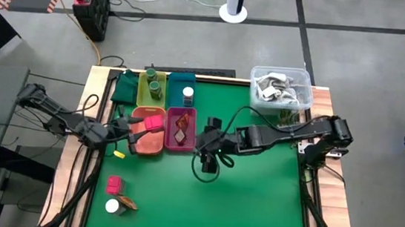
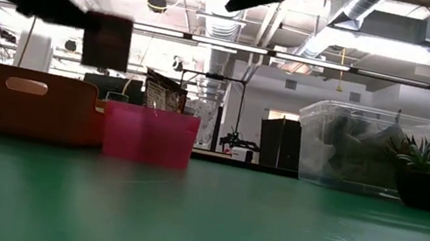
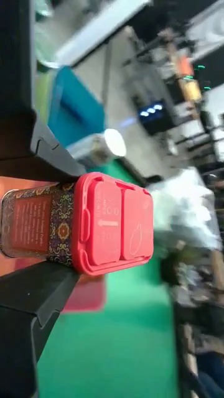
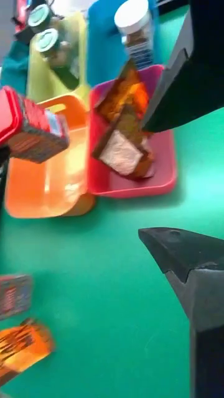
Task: Sort spices by type
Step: Put the right red seasoning can into the orange bin
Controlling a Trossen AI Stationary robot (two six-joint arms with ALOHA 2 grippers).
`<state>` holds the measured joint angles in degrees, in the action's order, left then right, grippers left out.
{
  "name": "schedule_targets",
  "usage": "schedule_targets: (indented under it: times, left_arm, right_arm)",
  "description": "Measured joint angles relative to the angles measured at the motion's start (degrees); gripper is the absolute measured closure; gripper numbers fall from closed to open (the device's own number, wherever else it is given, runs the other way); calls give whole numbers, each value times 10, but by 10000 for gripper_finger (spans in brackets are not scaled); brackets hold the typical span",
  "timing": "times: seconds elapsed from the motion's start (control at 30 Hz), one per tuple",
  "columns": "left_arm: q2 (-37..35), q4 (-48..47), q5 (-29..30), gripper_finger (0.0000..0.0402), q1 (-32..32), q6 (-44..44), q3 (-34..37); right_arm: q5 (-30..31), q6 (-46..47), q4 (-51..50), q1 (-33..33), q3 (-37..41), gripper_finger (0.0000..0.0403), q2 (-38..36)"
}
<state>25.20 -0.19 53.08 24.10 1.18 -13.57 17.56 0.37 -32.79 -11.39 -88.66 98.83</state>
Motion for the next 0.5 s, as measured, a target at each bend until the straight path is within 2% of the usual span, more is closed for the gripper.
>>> schedule_targets:
  times: [0.23,0.5]
  left_arm:
    - [-28,-22,57,224,-3,-43,52]
    - [-65,-20,66,224,-38,-76,94]
  right_arm:
    - [21,11,23,-22,27,111,1]
    - [23,7,94,-29,65,111,0]
